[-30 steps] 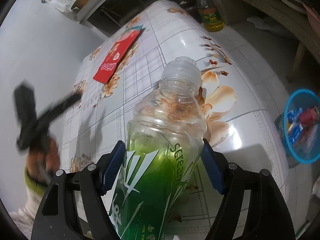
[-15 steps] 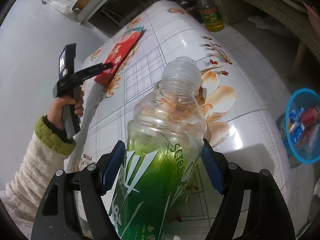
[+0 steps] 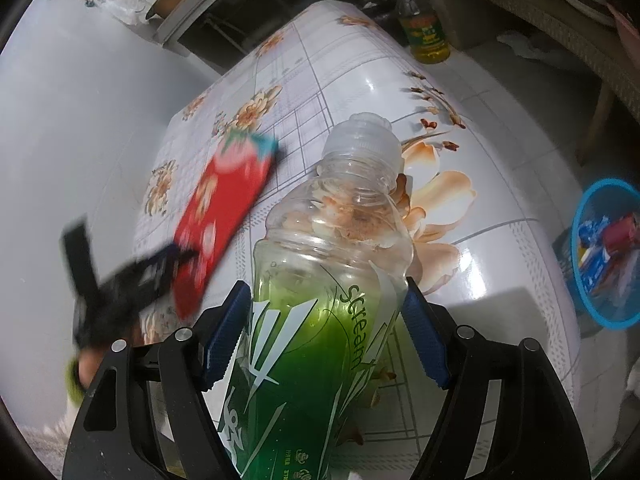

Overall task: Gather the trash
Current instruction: 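Grasp the red snack bag with the left gripper while the right gripper holds the bottle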

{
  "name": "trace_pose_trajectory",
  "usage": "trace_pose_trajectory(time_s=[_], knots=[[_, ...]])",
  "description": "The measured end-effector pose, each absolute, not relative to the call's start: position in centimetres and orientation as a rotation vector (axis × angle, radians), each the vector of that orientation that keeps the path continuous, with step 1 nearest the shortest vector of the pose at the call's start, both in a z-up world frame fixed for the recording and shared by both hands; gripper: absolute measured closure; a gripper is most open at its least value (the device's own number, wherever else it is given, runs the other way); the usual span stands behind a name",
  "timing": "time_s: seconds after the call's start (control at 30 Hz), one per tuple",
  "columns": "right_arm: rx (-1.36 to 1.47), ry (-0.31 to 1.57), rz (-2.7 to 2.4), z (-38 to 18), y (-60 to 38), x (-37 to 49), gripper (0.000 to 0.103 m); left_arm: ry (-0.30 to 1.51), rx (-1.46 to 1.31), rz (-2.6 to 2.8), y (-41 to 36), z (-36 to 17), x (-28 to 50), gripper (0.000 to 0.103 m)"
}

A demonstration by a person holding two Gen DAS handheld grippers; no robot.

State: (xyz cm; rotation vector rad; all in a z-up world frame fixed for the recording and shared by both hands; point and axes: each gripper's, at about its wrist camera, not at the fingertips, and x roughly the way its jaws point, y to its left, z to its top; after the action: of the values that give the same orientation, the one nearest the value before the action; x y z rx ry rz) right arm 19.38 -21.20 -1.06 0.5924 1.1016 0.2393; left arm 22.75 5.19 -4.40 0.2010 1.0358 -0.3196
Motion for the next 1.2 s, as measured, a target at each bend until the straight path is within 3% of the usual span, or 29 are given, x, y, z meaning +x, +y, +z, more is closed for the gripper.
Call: trace_pose_trajectory(time_s=[0.2,0.27,0.37,0.5,0.77,1.1,1.2], knots=[[0.571,1.083,0.245,0.3,-20.9,19.1,0.033,1.015,0.004,-0.426,6.9,-2.3,17.5,0.048],[0.558,1.055,0.278,1.6,-20.6,18.8,0.033,0.966,-0.040,-0.389,8.0,-1.0,17.4,0.036],[0.531,1.042,0.324,2.3,-19.7,18.8,0.033,0.968,-0.069,-0.325,9.7,-0.7,18.6,0.030],[0.490,1.094,0.397,1.1,-17.3,19.9,0.033,1.124,-0.164,-0.290,11.6,-3.7,21.8,0.030],[0.431,1.158,0.445,-0.8,-13.8,20.9,0.033,1.199,-0.345,-0.465,11.4,-3.7,21.9,0.030],[0.408,1.151,0.422,-0.8,-13.5,20.6,0.033,1.271,-0.789,-0.779,12.2,-5.5,23.1,0.031],[0.428,1.159,0.433,-1.2,-13.4,20.6,0.037,1.249,-0.790,-0.858,11.0,-5.1,23.3,0.031]])
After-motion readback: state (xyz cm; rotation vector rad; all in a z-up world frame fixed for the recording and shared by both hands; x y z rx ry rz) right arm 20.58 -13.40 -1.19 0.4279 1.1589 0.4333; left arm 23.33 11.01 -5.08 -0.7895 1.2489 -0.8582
